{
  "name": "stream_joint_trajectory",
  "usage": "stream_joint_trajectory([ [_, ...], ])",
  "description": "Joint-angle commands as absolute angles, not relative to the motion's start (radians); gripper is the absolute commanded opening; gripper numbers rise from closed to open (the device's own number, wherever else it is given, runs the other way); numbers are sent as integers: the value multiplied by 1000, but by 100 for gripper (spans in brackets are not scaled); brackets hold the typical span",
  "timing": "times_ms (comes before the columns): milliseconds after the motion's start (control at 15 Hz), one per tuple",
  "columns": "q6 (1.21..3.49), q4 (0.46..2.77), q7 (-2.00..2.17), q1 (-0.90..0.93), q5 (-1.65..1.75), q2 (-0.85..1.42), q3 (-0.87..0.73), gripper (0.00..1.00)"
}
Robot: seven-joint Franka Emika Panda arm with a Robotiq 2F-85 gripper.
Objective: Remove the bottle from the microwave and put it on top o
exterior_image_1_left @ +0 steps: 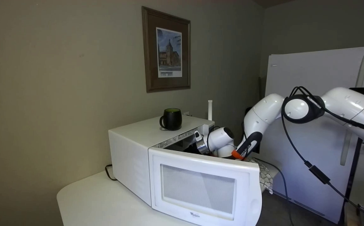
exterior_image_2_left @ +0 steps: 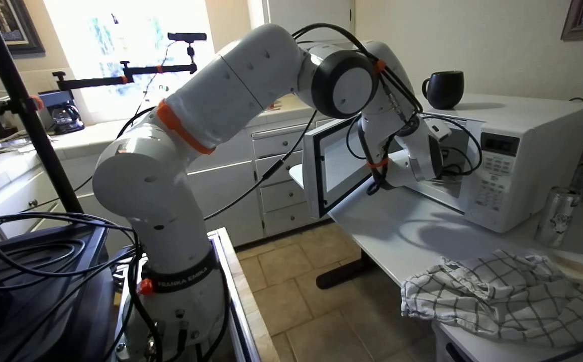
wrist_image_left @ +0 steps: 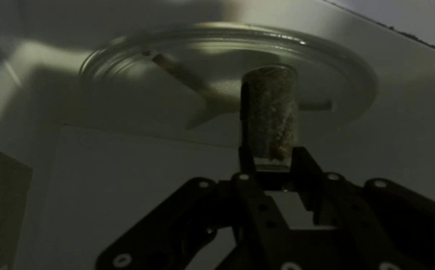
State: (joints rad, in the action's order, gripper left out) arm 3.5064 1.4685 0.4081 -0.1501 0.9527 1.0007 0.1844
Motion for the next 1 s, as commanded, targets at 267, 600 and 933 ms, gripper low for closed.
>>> stream_joint_trajectory([
  [267,3499,1443,392,-134,943,1023,159,0],
  [600,3502,1479,397,-110,918,1000,124,40],
  [933,3508,1462,397,-74,874,1007,75,78],
])
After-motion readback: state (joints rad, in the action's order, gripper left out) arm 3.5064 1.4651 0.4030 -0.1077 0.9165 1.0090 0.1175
